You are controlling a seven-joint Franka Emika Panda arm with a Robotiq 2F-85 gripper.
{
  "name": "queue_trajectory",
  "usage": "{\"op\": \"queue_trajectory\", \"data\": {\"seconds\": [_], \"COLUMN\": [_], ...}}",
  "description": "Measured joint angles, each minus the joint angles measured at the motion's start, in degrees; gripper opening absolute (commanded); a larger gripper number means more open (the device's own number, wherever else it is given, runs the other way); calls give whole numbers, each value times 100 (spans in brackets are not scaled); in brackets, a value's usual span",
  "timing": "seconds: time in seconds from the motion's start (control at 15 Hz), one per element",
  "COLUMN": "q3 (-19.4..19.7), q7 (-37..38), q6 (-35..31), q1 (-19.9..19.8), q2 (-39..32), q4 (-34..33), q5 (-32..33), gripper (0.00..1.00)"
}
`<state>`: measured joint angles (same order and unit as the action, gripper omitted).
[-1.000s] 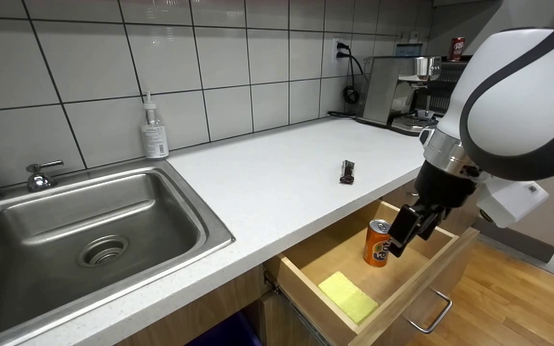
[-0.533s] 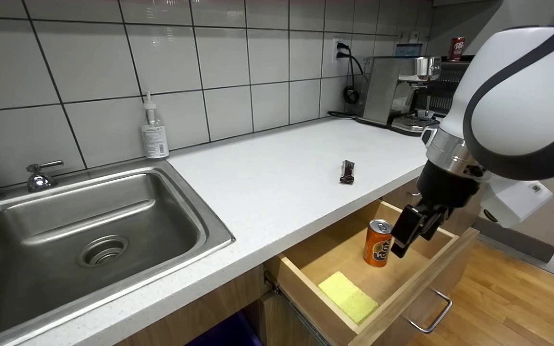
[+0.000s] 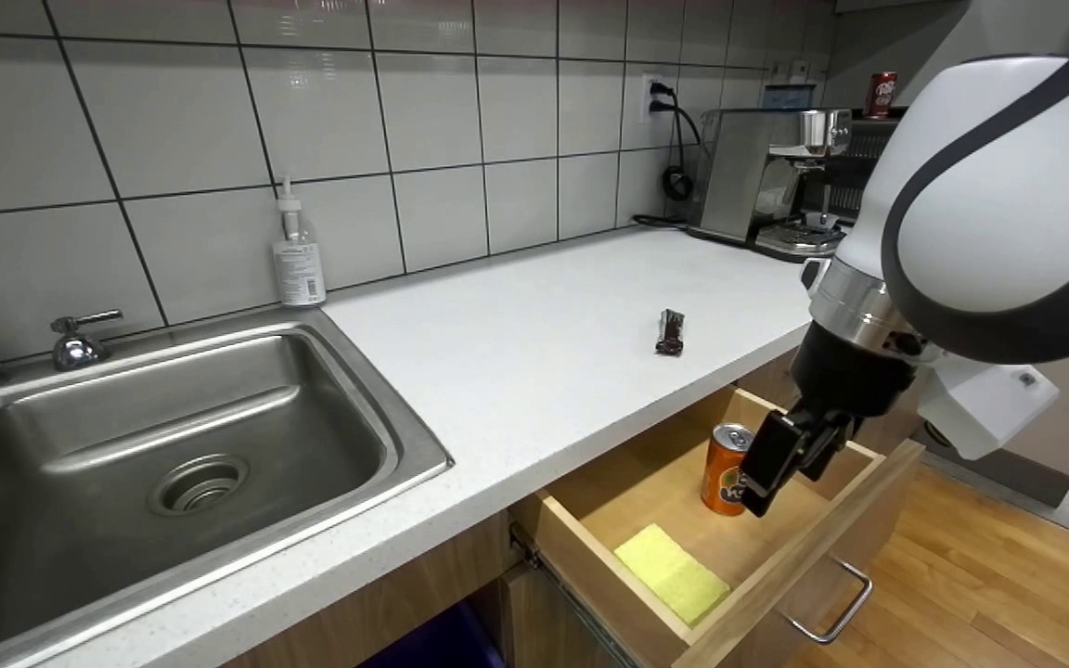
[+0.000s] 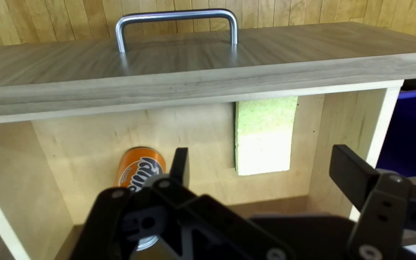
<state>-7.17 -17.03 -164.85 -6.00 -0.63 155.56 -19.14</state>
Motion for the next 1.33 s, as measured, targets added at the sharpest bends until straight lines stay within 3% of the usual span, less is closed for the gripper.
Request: {"op": "queue_trajectory", "data": {"seconds": [0.8,1.33], "q3": [291,418], "q7": [-5,43], "q6": [509,622], "q1": [495,577], "q2": [280,293], "q4": [348,356], "q5": [83,755], "gripper": [100,100]}}
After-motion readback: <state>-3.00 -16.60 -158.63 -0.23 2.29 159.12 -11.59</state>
